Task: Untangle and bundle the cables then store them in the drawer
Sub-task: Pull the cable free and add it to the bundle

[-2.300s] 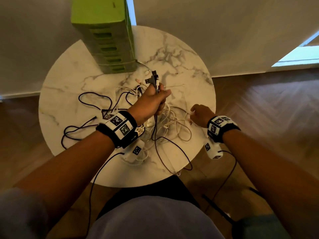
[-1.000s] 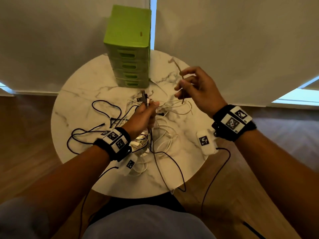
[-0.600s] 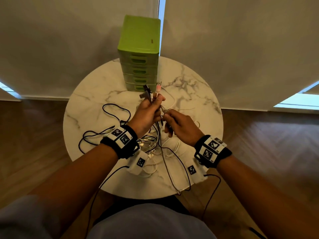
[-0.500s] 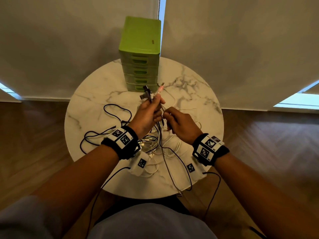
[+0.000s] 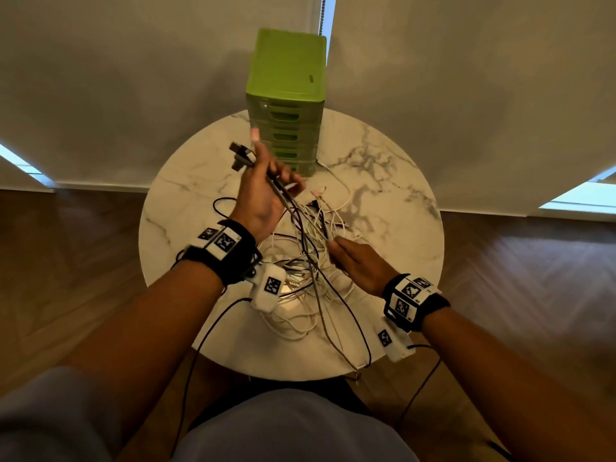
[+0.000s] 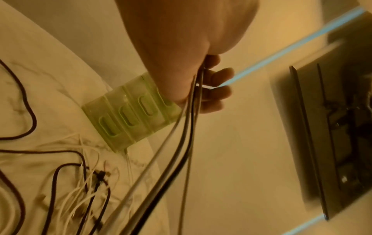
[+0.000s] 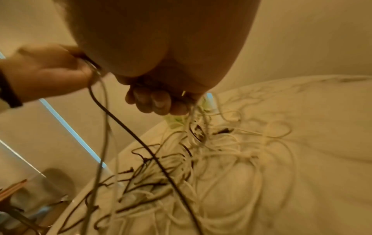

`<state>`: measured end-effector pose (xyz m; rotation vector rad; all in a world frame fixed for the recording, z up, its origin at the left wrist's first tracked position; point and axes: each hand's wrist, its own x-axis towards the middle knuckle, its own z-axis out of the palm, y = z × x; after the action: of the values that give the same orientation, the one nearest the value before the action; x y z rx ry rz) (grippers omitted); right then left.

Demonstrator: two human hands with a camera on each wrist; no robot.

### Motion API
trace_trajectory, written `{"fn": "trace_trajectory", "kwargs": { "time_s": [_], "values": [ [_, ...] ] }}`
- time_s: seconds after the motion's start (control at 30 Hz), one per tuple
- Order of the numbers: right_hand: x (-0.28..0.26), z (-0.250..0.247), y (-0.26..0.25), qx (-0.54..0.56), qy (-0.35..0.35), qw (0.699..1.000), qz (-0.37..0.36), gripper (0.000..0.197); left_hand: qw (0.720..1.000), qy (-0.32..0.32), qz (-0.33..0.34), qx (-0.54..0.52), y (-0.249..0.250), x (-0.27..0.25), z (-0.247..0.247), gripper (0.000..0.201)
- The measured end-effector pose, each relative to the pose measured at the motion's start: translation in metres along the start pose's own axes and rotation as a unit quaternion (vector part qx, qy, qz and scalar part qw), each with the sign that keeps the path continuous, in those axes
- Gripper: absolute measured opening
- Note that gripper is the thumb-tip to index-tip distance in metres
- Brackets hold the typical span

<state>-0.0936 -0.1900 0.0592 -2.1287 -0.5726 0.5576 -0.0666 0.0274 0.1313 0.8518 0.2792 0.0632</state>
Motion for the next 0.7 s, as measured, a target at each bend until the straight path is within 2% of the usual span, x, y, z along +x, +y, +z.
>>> {"fn": "trace_trajectory", "kwargs": {
  "time_s": [0.1,0.23,0.33,0.4,0.43,0.5,0.53,0.57,0.6,0.7],
  "values": [
    [-0.012,0.003,0.023,-0.012,-0.035,0.999,0.011,0.032,1.000,-0.002,0.019,0.021,0.031,0.010,-0.013,0.051],
    [-0.016,-0.011,0.045,-0.095,-0.068,0.992,0.052,0.029,0.995,0.008,0.040,0.093,0.067,0.020,-0.025,0.051],
    [-0.005,-0.025,0.049,-0.135,-0.034,0.987,0.078,0.036,0.982,-0.003,0.041,0.182,0.065,0.015,-0.022,0.045],
    [0.006,-0.028,0.038,-0.116,0.041,0.989,0.078,0.035,0.951,-0.043,0.025,0.306,0.046,0.006,-0.021,0.036],
    [0.012,-0.026,0.030,-0.092,0.080,0.990,0.069,0.034,0.920,-0.071,0.007,0.386,0.033,0.000,-0.022,0.033],
    [0.022,-0.019,0.006,-0.049,0.122,0.991,0.028,0.031,0.852,-0.103,-0.029,0.513,0.006,-0.011,-0.022,0.048],
    [0.025,-0.015,-0.008,-0.041,0.115,0.992,0.005,0.028,0.834,-0.100,-0.047,0.540,-0.005,-0.013,-0.021,0.058],
    [0.027,-0.011,-0.021,-0.048,0.092,0.995,-0.014,0.026,0.836,-0.090,-0.062,0.537,-0.015,-0.014,-0.018,0.061],
    [0.029,-0.006,-0.032,-0.066,0.062,0.995,-0.032,0.025,0.857,-0.081,-0.077,0.503,-0.021,-0.014,-0.014,0.059],
    [0.033,0.003,-0.045,-0.069,0.035,0.995,-0.058,0.024,0.943,-0.070,-0.095,0.312,-0.027,-0.006,0.000,0.048]
  ]
}}
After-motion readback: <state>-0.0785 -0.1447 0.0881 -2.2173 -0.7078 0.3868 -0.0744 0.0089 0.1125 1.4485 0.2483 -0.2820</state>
